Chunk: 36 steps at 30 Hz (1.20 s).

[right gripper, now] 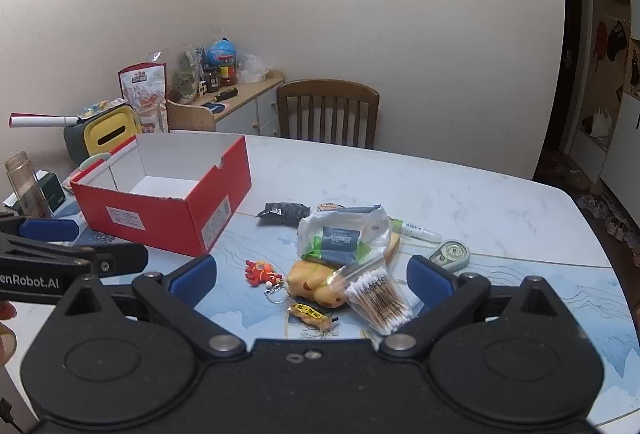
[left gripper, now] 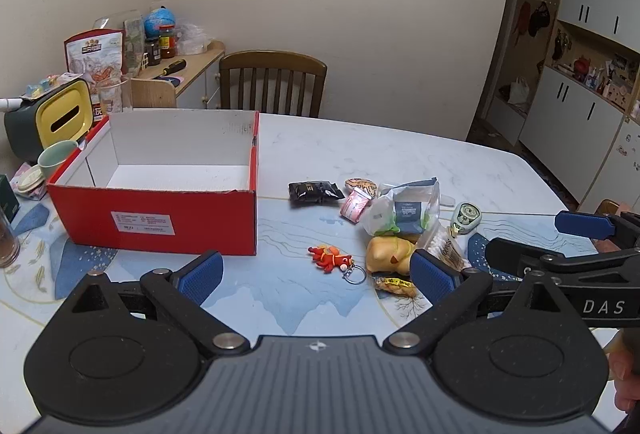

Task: Organize objects
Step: 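Move the right tool toward the clear cotton swab bag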

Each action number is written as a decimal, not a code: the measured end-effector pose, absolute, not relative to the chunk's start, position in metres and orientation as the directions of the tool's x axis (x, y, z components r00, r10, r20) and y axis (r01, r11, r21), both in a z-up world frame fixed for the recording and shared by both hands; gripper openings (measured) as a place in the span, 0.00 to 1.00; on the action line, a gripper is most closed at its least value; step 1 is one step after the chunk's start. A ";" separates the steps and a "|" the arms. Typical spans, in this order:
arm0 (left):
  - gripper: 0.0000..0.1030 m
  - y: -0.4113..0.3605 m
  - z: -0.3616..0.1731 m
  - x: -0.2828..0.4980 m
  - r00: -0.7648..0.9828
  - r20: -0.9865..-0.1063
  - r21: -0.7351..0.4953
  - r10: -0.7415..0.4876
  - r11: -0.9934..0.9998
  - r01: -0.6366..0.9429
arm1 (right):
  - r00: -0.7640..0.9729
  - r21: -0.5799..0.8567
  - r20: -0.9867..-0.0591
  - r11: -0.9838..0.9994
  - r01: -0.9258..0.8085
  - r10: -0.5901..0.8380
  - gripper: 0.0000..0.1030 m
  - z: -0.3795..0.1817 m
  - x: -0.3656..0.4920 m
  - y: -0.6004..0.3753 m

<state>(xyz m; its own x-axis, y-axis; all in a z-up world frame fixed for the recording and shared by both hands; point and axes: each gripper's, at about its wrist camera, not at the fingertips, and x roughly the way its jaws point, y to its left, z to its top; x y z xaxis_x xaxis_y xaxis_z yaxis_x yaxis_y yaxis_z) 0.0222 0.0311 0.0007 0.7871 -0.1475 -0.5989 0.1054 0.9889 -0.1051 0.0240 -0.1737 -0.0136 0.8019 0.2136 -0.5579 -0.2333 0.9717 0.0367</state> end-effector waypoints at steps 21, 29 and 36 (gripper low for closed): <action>0.97 0.015 -0.045 0.091 0.724 -0.630 -0.090 -0.280 0.953 0.291 | 0.756 -0.001 -0.643 0.988 -0.157 0.119 0.98 -0.066 0.077 -0.201; 0.97 -0.015 -0.053 0.138 0.715 -0.600 -0.029 -0.359 0.903 0.429 | 0.717 -0.048 -0.690 0.983 -0.178 0.096 0.98 -0.095 0.105 -0.207; 0.97 -0.039 -0.076 0.177 0.666 -0.633 0.002 -0.394 0.860 0.510 | 0.674 -0.086 -0.734 0.972 -0.220 0.087 0.98 -0.123 0.128 -0.216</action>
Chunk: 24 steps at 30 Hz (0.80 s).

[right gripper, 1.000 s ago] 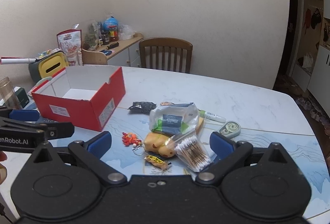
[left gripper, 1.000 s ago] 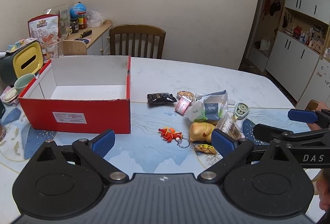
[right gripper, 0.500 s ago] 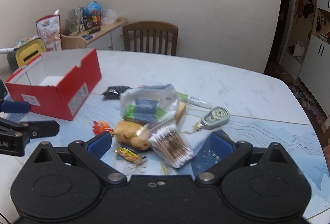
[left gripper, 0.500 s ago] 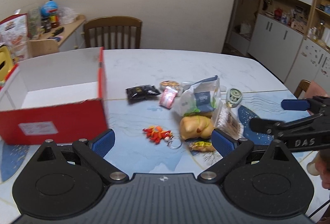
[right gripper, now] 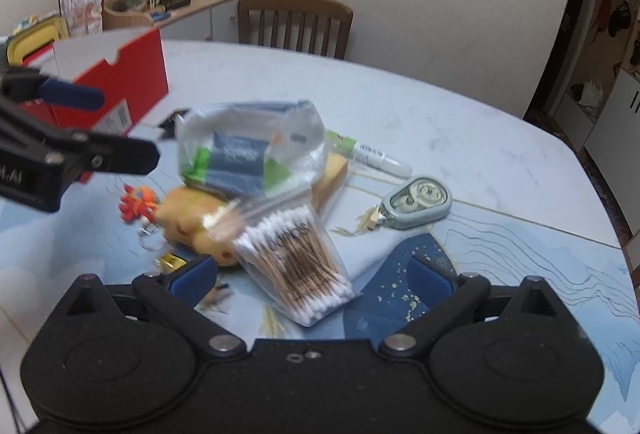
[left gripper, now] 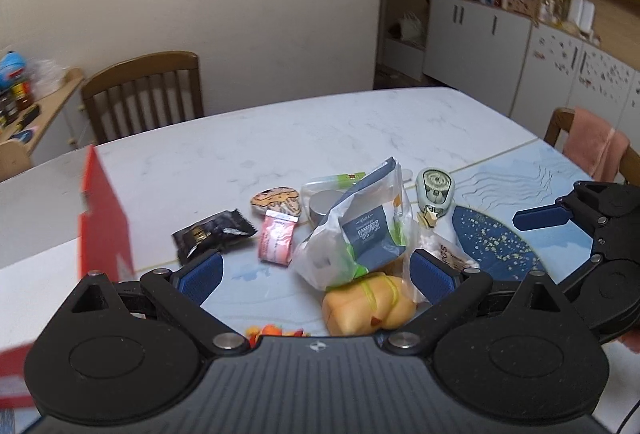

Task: Organize objects
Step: 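Move the right tool toward the clear cotton swab bag, then grasp the cotton swab bag with the right tool while the left tool grasps the wipes bag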

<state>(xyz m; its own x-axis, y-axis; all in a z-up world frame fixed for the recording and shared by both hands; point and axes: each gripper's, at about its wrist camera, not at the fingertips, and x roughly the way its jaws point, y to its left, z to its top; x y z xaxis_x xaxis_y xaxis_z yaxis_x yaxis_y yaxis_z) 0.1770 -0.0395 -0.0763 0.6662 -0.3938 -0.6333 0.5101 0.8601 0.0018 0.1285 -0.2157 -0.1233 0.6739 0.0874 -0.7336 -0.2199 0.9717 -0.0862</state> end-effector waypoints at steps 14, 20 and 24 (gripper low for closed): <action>0.97 -0.079 -0.107 0.220 0.584 -0.696 0.069 -0.417 0.772 0.632 | 0.630 -0.112 -0.768 0.945 -0.307 0.114 0.96 -0.147 0.151 -0.214; 0.83 -0.082 -0.111 0.227 0.572 -0.705 0.061 -0.419 0.768 0.638 | 0.623 -0.093 -0.769 0.939 -0.330 0.142 0.95 -0.151 0.158 -0.212; 0.67 -0.083 -0.111 0.229 0.557 -0.709 0.046 -0.433 0.759 0.649 | 0.617 -0.075 -0.770 0.937 -0.341 0.163 0.88 -0.151 0.161 -0.210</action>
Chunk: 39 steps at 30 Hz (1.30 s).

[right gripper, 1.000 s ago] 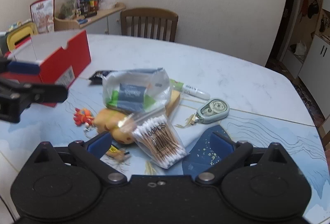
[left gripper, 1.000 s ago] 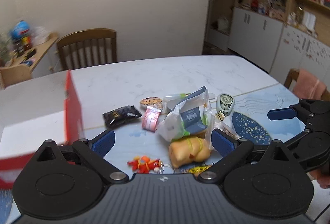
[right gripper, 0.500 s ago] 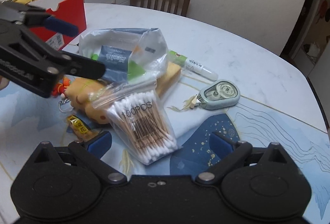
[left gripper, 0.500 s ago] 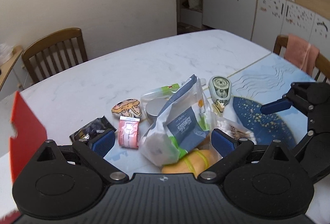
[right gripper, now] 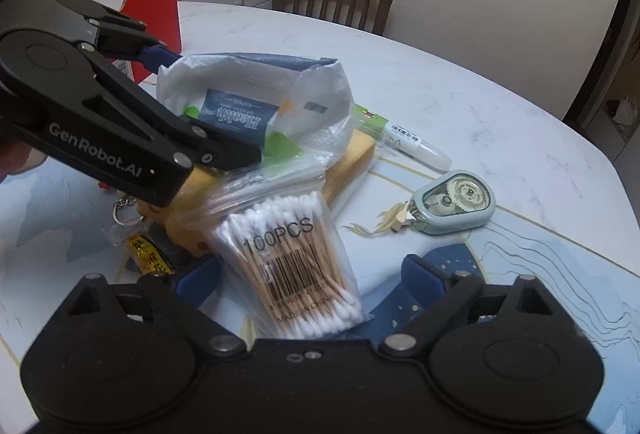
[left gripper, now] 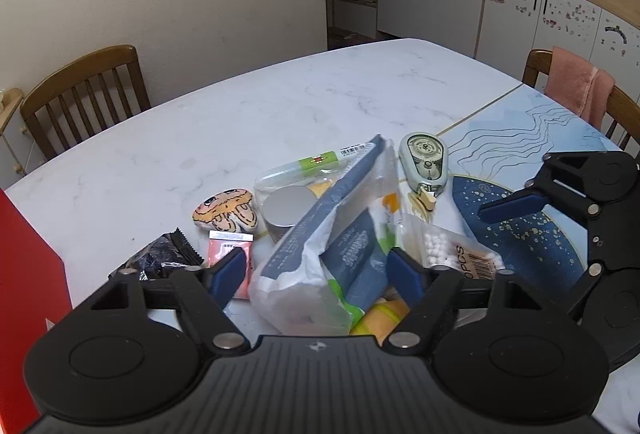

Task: Organize objects
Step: 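Grasp the cotton swab bag with the right tool while the left tool grasps the wipes bag, then carry both bags over the red shoebox with both tools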

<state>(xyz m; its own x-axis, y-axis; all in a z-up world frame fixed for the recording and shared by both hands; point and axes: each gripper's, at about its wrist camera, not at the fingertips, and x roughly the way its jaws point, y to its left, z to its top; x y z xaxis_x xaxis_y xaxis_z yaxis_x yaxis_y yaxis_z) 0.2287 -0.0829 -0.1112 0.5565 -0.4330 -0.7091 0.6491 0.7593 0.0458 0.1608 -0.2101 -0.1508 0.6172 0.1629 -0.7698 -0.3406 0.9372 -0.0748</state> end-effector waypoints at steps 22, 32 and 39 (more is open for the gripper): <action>0.23 -0.059 -0.084 0.222 0.580 -0.676 -0.056 -0.455 0.816 0.575 | 0.643 -0.041 -0.748 0.955 -0.294 0.166 0.32 -0.105 0.139 -0.213; 0.15 -0.020 -0.056 0.194 0.639 -0.616 -0.074 -0.460 0.842 0.534 | 0.652 -0.050 -0.743 0.959 -0.277 0.150 0.32 -0.068 0.134 -0.195; 0.14 0.015 -0.038 0.178 0.666 -0.594 -0.083 -0.451 0.858 0.507 | 0.648 -0.024 -0.736 0.949 -0.314 0.196 0.32 -0.044 0.133 -0.172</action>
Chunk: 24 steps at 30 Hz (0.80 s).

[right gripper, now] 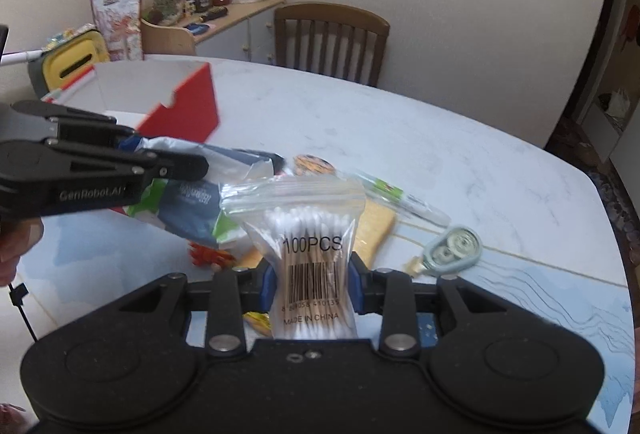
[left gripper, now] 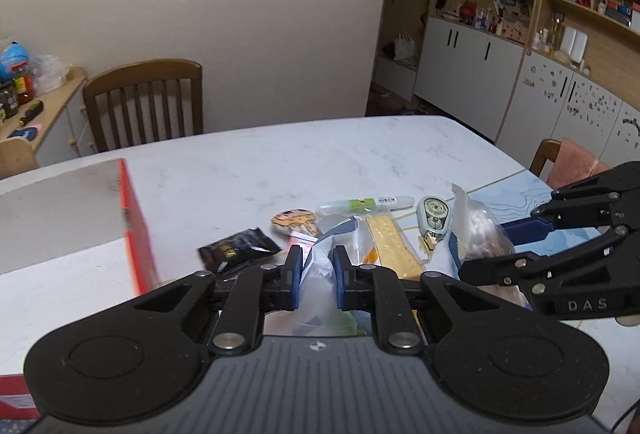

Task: Organize objects
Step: 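Carry both bags over the red shoebox with both tools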

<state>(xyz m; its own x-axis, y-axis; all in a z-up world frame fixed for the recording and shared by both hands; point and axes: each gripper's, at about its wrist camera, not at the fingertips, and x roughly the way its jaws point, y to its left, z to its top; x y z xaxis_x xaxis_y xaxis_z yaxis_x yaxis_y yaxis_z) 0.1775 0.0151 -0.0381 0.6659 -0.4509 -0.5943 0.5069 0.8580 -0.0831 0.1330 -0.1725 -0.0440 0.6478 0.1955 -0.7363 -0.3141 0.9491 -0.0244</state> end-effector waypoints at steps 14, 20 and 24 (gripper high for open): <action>0.14 0.100 0.013 0.178 0.772 -0.521 -0.057 -0.365 0.917 0.395 | 0.629 -0.027 -0.713 0.884 -0.466 0.310 0.32 -0.005 0.171 -0.092; 0.14 0.142 0.022 0.191 0.815 -0.502 -0.036 -0.291 0.948 0.317 | 0.601 -0.052 -0.721 0.838 -0.543 0.345 0.32 -0.002 0.195 -0.045; 0.14 0.165 0.025 0.203 0.832 -0.495 -0.029 -0.250 0.962 0.271 | 0.585 -0.051 -0.727 0.821 -0.569 0.360 0.32 -0.004 0.210 -0.015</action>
